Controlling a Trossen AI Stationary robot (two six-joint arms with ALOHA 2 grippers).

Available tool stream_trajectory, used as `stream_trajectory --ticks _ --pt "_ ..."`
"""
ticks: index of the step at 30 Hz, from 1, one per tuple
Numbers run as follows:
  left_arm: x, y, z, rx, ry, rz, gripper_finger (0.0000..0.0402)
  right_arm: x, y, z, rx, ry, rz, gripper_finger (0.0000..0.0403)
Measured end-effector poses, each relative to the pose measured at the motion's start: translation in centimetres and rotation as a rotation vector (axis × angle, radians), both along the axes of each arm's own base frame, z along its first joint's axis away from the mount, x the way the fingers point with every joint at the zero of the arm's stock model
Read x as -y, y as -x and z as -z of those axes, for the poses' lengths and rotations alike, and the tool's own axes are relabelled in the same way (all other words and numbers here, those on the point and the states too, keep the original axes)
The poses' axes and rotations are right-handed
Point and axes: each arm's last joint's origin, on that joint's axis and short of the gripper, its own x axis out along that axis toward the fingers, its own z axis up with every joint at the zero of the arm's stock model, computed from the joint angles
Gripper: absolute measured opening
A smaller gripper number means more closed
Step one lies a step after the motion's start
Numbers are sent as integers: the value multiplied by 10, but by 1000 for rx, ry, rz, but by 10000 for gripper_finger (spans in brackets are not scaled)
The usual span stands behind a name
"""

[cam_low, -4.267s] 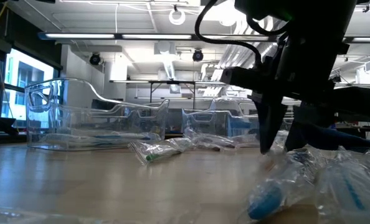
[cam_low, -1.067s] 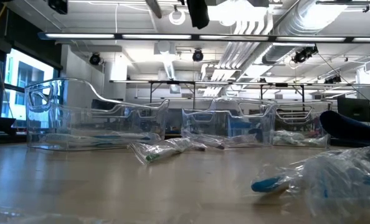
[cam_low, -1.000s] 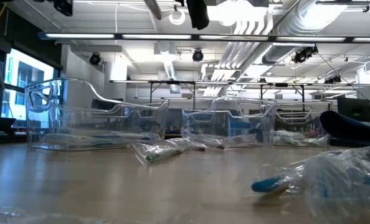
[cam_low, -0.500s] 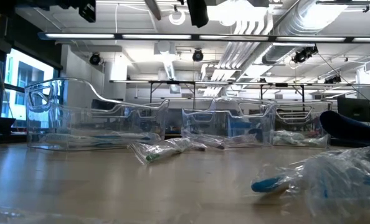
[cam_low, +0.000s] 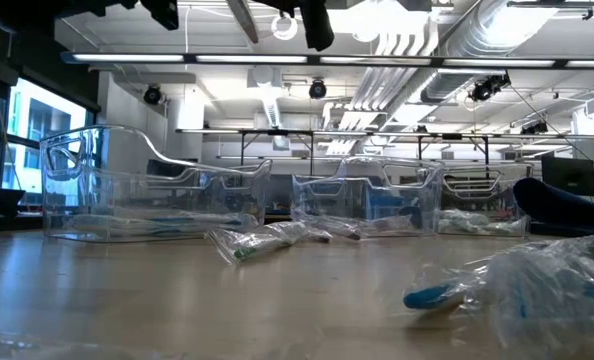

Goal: Pick & Place Toothbrushes
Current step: Put the orange toothbrush into the top left transparent bin

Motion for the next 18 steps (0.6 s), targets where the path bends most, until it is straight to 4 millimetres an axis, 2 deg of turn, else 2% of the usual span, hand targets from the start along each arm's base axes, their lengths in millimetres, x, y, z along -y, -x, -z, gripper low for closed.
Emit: stream_trajectory --ticks 5,14,18 --pt "-2 0 -1 -2 65 -75 173 0 0 0 -2 19 -8 5" --pt "-3 -12 7 -47 96 -82 175 0 0 0 -6 23 -5 5" --pt "-1 -18 6 7 92 -40 175 0 0 1 -16 25 2 5"
